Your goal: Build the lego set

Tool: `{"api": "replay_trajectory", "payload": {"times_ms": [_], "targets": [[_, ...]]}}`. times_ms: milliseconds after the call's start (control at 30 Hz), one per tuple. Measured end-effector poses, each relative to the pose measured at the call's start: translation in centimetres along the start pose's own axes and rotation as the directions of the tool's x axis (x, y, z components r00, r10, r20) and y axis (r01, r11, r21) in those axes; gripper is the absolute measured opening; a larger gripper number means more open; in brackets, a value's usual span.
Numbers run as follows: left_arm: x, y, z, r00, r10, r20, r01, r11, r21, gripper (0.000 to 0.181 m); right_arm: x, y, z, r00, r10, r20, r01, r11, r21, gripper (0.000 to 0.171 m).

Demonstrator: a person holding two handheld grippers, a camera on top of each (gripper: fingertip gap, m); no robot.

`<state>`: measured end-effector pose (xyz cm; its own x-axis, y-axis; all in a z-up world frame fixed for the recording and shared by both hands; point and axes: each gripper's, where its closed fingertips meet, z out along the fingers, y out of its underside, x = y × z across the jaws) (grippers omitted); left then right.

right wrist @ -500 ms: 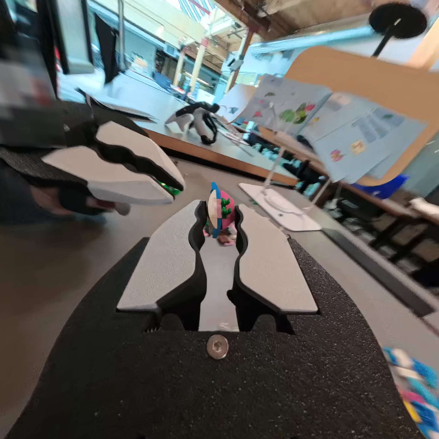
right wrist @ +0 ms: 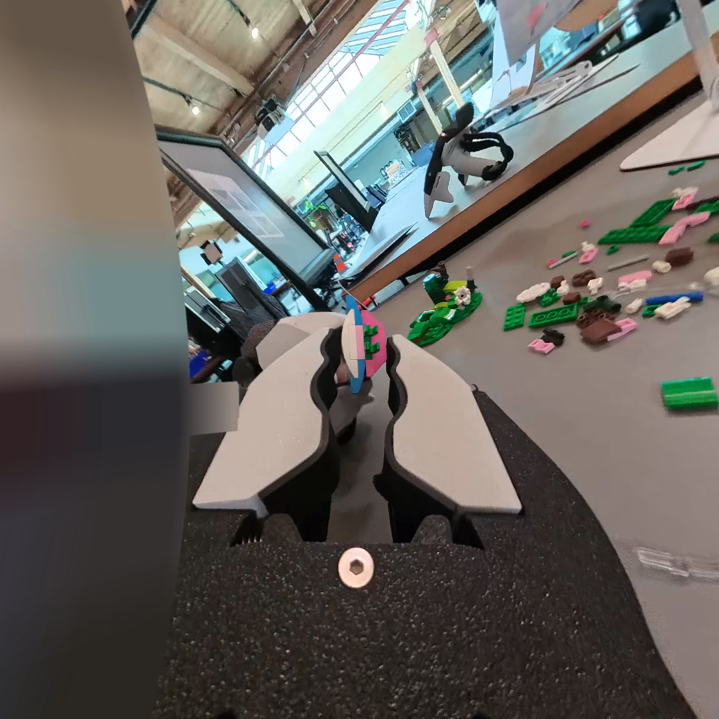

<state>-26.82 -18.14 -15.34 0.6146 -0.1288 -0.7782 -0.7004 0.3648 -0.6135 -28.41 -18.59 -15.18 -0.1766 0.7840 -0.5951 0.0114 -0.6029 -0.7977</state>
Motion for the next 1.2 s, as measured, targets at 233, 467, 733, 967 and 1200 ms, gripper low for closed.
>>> {"api": "replay_trajectory", "payload": {"times_ms": [233, 467, 733, 967, 1200], "targets": [[-0.3, 0.2, 0.0, 1.000, -0.002, 0.017, 0.003, 1.000, -0.024, 0.022, 0.1, -0.1, 0.0, 0.995, 0.089, 0.054, -0.090, 0.996, 0.027, 0.022], [-2.0, 0.9, -0.4, 0.980, -0.193, 0.043, 0.193, 0.981, -0.002, 0.022, 0.5, -3.0, -1.6, 0.993, -0.110, -0.042, 0.115, 0.979, 0.166, 0.041], [-3.9, 2.4, -0.7, 0.889, -0.457, 0.039, 0.456, 0.889, 0.034, 0.022, 1.6, -4.0, -2.8, 0.880, -0.372, -0.296, 0.430, 0.888, 0.164, 0.037], [-4.0, 2.7, -0.7, 0.873, -0.487, 0.033, 0.486, 0.873, 0.036, 0.022, 2.0, -3.4, -3.0, 0.601, -0.650, -0.466, 0.734, 0.679, -0.002, 0.024], [-4.0, 2.9, -0.7, 0.863, -0.505, 0.025, 0.504, 0.863, 0.037, 0.022, 2.0, -1.6, -1.6, 0.502, -0.758, -0.416, 0.795, 0.594, -0.123, 0.020]]}}
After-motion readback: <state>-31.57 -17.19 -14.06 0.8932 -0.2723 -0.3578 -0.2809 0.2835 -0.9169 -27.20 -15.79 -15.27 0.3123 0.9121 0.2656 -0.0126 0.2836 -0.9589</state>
